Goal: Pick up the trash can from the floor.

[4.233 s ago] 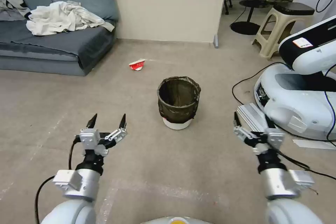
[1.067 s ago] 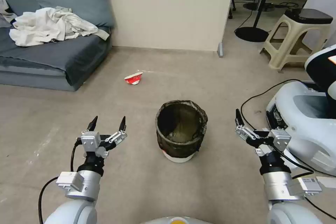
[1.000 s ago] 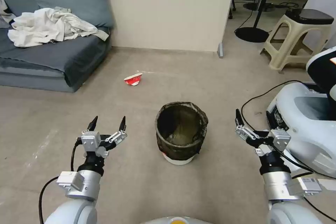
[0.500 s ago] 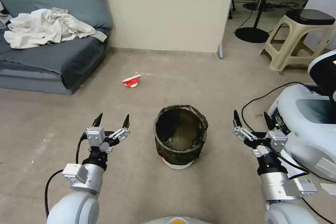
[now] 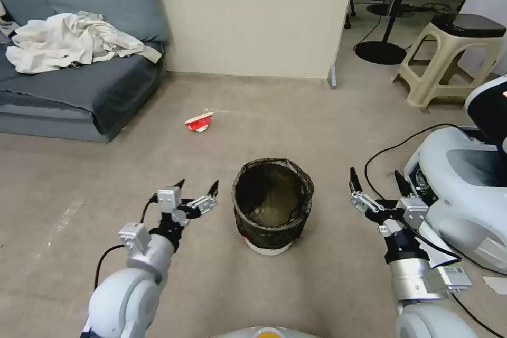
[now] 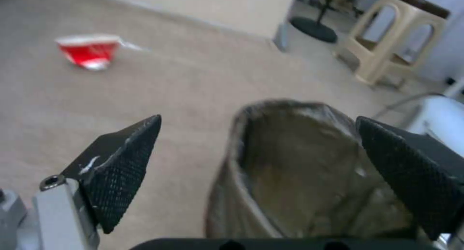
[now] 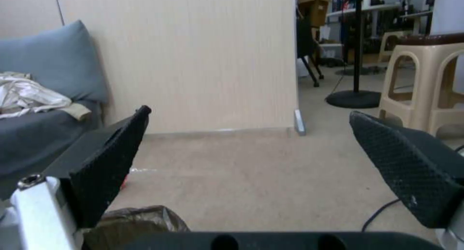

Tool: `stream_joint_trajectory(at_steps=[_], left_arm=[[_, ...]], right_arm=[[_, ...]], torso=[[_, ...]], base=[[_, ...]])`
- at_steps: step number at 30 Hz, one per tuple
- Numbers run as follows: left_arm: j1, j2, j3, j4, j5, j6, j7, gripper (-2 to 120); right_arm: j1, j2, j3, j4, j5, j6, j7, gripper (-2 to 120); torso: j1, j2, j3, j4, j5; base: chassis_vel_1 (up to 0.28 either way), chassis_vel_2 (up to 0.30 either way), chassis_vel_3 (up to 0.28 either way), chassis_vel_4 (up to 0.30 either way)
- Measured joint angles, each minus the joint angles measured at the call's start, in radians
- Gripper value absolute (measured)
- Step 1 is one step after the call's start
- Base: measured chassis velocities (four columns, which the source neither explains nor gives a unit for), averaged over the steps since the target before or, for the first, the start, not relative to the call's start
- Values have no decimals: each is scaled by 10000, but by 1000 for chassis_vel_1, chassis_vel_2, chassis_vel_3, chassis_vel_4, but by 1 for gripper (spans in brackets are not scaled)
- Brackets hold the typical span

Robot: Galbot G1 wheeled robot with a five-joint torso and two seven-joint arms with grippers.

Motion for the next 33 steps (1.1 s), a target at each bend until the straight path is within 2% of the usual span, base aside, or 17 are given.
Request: stream_joint_trajectory(at_steps=[2,11,13,24,25,33], left_arm=[[-364,144,413,336,-313,331,-137,100],[-1042,198,1182,905,-769,786,-434,100],[-1258,161,1395,1034,-899,929,-655,100],[-1898,14,1646,1405,-1008,1406,-1445,100],[-2046,-23,1700,1510,-939,1464,-1693,100],[-2697,-102,1926,2023,-540,1559,-2148,100]], right_arm=[[-14,-8,10,-6,0,-25,5,100],[-114,15,33,-11,-32,-26,15,100],[-171,44,34,-10,-78,-17,17,100],[-260,109,8,18,-203,39,14,100],[-260,109,2,18,-211,41,12,100],[-233,88,-3,-72,-214,45,5,100]], torso=[[0,0,0,1,-1],[0,0,0,0,0],[0,0,0,0,0],[0,0,0,1,1],[0,0,0,0,1],[0,0,1,1,0]], base=[[0,0,0,0],[0,0,0,0],[0,0,0,0],[0,0,0,0],[0,0,0,0],[0,0,0,0]])
